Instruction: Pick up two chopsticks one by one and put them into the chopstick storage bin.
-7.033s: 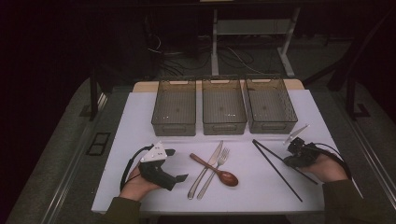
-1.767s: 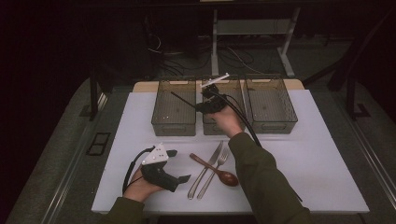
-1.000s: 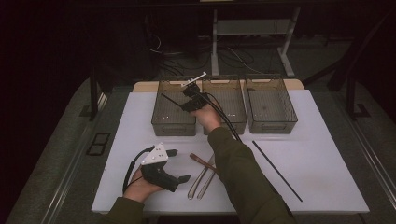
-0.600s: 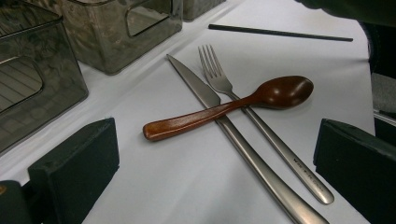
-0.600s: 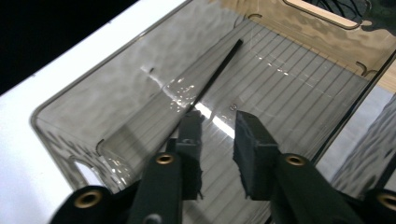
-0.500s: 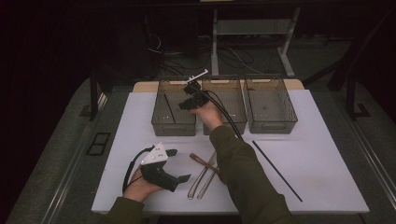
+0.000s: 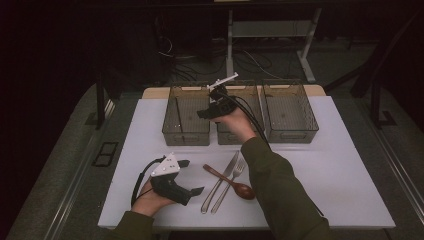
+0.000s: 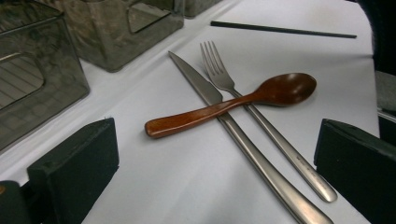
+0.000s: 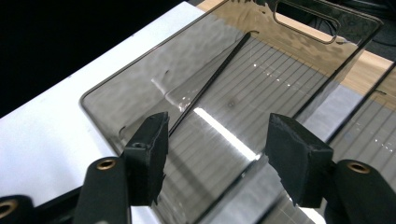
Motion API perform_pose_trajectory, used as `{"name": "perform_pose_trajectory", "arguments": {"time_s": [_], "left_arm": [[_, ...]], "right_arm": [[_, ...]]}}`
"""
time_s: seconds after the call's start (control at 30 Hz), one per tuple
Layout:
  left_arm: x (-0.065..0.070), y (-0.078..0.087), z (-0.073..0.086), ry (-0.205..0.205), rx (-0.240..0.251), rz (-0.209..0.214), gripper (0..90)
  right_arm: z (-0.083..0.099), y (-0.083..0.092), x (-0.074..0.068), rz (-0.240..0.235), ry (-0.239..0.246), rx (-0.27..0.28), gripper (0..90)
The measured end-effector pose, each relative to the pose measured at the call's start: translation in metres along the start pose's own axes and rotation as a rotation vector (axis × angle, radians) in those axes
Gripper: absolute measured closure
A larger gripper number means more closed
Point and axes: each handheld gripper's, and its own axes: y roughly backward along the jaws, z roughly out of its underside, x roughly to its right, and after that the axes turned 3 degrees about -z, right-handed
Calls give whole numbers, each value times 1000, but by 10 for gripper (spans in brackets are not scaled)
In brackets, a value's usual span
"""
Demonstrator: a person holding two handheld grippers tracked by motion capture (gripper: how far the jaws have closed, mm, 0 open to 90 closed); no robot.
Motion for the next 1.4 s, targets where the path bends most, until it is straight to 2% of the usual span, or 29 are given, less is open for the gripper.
{"name": "perform_pose_trajectory", "arguments": {"time_s": [0.23, 0.5, 0.7, 0.9, 1.0, 1.07, 1.13, 1.4], "left_arm": [[-1, 1, 0, -11, -7, -8, 0], [0, -1, 1, 9, -3, -5, 0], [0, -1, 1, 4, -13, -8, 0], [0, -2, 1, 5, -13, -10, 0], [0, -2, 1, -5, -20, -9, 0], [1, -2, 1, -2, -19, -7, 0], [1, -2, 2, -1, -19, -7, 0], [1, -3, 2, -8, -23, -9, 0]], "right_arm": [[16, 28, 6, -15, 11, 8, 356], [34, 57, 11, -10, 22, 27, 319], [51, 76, 14, -9, 32, 39, 298], [69, 91, 20, -11, 28, 45, 296], [78, 98, 23, 6, 25, 54, 299], [84, 103, 25, -6, 18, 56, 312], [91, 109, 27, 10, 20, 58, 312], [121, 130, 33, 20, 9, 42, 343]]}}
